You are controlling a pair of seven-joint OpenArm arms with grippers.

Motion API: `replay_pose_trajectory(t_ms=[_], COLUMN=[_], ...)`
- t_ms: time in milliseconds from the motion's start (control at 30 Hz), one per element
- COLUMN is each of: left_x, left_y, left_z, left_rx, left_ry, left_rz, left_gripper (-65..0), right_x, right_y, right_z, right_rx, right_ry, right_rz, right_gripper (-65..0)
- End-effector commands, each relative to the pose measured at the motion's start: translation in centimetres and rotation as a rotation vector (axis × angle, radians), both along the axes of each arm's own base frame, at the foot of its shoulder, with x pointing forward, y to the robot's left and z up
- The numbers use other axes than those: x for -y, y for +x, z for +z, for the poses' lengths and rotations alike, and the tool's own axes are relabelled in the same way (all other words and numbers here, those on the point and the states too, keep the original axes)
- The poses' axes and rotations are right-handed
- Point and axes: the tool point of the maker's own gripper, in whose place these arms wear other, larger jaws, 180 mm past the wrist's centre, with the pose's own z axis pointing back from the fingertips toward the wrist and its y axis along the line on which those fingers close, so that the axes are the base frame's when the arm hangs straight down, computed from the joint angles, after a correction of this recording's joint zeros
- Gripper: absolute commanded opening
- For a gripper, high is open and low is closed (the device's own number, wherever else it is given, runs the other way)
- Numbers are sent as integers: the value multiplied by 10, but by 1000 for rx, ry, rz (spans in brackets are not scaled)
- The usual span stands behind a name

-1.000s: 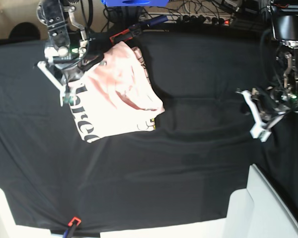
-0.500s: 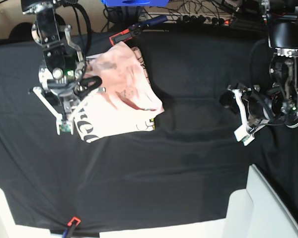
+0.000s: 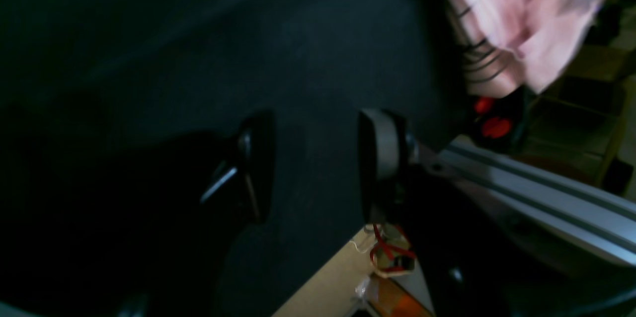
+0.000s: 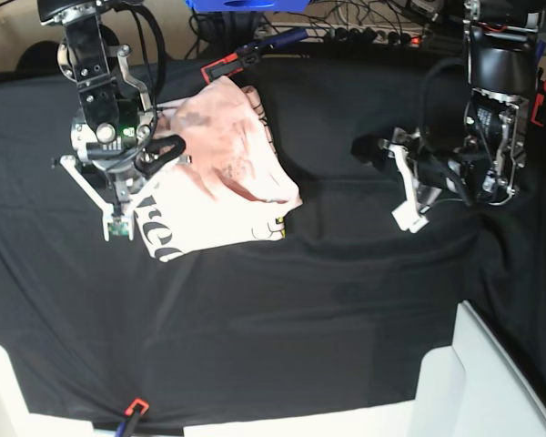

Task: Fold the T-shirt properly
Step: 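Move the left gripper toward the shirt's folded edge beside the right gripper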

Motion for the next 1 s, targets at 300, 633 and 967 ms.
replay_pose_trajectory(t_ms=[300, 633, 967], left_x=[60, 114, 113], left_y=[10, 21, 20], left_z=[7, 19, 17], left_rx=[32, 52, 48], left_ry=[-135, -255, -249], left_rz=[-8, -8, -6], left_gripper=[-329, -324, -279], right_x=[1, 3, 3], right_y=[4, 1, -4], right_z=[5, -2, -15], right_rx=[27, 4, 20], right_ry=[-3, -11, -22], right_rz=[0, 0, 17], right_gripper=[-444, -444, -445])
